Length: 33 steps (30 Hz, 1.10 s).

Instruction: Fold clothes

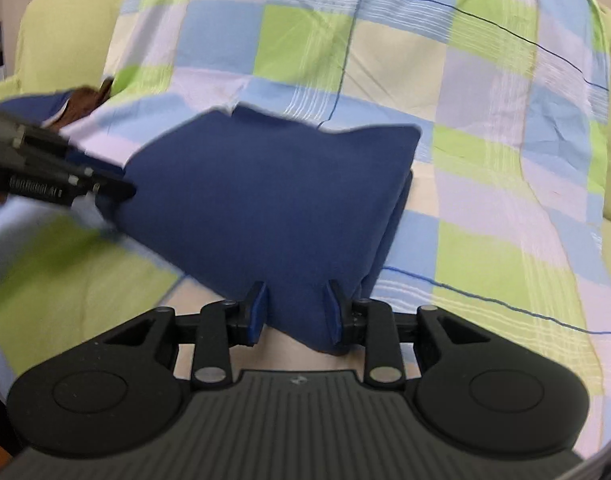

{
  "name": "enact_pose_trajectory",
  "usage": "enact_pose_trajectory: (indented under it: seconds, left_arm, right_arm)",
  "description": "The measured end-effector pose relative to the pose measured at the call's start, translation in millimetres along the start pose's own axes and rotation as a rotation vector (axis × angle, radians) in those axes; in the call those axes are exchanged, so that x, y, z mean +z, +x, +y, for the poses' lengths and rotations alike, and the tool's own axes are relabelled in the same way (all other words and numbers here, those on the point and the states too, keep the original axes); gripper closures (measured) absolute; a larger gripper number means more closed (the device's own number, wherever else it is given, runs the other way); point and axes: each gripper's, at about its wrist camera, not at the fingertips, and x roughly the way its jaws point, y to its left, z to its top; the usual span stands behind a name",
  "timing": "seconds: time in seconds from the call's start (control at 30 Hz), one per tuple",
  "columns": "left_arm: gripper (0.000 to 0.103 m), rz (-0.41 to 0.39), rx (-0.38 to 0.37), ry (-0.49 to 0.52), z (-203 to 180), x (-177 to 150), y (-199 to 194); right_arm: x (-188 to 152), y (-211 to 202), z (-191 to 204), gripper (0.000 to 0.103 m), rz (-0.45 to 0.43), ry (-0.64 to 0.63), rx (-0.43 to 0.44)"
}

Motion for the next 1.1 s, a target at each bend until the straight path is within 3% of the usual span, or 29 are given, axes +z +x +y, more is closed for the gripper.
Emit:
enact_pose_trajectory:
  seconds: [0.1, 0.13, 0.23, 0.3, 0.4, 0.5, 0.6, 0.63, 0.8, 0.93, 1.1]
  left_arm:
    - [0.066, -0.029, 0.018, 0.077, -17, 11, -14]
    - [0.065, -0.031, -0.016, 0.083, -23, 13, -12]
    - [0.065, 0.0, -0.032, 0.09, -29, 13, 4]
    - [0.065, 0.001, -0.02, 0.09, -32, 14, 10]
    - [0.065, -0.031, -0.019, 0.085, -31, 28, 3]
    - [0.065, -0.03, -0.007, 0.086, -27, 38, 15]
    - [0.063, -0.017, -0.01, 0.091, -24, 39, 32]
    - [0.063, -0.018, -0.01, 0.096, -24, 38, 35]
    - [0.063, -0.051, 0.008, 0.092, -22, 45, 28]
    - [0.063, -0.035, 0.026, 0.1, -17, 54, 40]
    - [0.063, -0.018, 0.051, 0.112, -16, 51, 60]
  right_arm:
    - [13, -18, -6, 0.077, -0.061, 0.053, 0.001]
    - [14, -21, -8, 0.076, -0.078, 0.059, 0.001]
    - [5, -6, -19, 0.074, -0.037, 0.084, 0.021]
    - [0, 3, -32, 0.061, -0.008, 0.144, 0.048]
    - [7, -6, -37, 0.061, -0.054, 0.122, 0.036]
    - [20, -8, -32, 0.063, -0.132, -0.011, -0.033]
    - [28, 11, -30, 0.078, -0.124, -0.123, -0.07]
    - [29, 20, -32, 0.079, -0.115, -0.142, -0.069]
    - [37, 37, -47, 0.08, -0.139, -0.102, -0.016]
    - [46, 31, -59, 0.09, -0.206, -0.07, -0.045]
    - [43, 62, -68, 0.091, -0.147, -0.147, -0.038]
